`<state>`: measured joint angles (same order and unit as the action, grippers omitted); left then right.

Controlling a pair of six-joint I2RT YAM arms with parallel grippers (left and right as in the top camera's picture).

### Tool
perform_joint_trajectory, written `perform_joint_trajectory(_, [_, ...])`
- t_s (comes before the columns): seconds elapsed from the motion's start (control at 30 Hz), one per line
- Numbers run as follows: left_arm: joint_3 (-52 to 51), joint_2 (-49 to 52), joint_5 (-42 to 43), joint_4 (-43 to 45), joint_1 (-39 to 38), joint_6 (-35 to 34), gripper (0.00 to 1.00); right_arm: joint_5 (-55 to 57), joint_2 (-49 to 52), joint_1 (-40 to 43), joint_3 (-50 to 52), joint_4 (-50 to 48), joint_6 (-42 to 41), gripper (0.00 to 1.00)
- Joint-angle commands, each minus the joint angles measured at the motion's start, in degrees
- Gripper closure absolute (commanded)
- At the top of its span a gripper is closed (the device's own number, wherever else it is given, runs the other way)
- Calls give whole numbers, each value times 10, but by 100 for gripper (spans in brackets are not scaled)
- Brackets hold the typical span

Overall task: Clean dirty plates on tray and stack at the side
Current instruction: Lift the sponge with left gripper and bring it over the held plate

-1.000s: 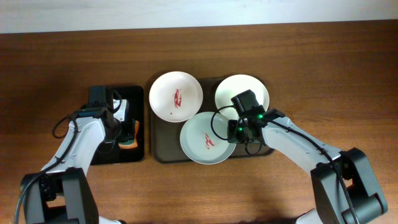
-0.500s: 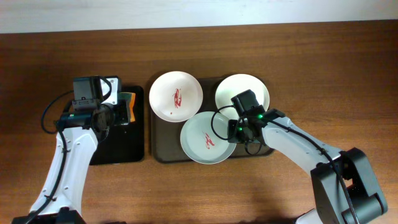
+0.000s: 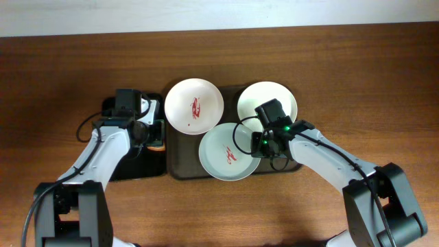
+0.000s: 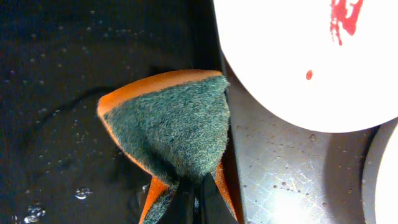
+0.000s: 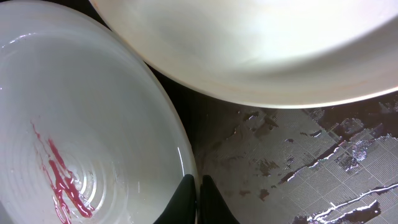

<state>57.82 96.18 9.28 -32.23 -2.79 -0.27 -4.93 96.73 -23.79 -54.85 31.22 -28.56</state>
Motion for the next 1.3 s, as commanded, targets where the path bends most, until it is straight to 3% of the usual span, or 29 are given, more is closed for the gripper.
perform_joint_trajectory(0.0, [-2,4,21,5,-8,-6,100,24,4,-2,2,0,-9,96])
perform_joint_trajectory(0.13, [-1,-38,12,-1,-8,-6,100,24,4,-2,2,0,-9,96])
perform_joint_trajectory(0.3, [-1,-125,-57,6,-8,-6,100,24,4,-2,2,0,-9,96])
perform_joint_trajectory(0.63, [-1,-240,-76,61,-8,-6,100,24,4,-2,2,0,-9,96])
perform_joint_trajectory(0.97, [-2,-237,-76,60,-8,-6,100,24,4,-2,2,0,-9,96])
perform_joint_trajectory(1.17, [-2,-104,-74,-25,-8,-32,100,24,4,-2,2,0,-9,96])
perform_joint_trajectory(1.27, [-2,-85,-44,-35,-8,-32,100,24,4,-2,2,0,-9,96])
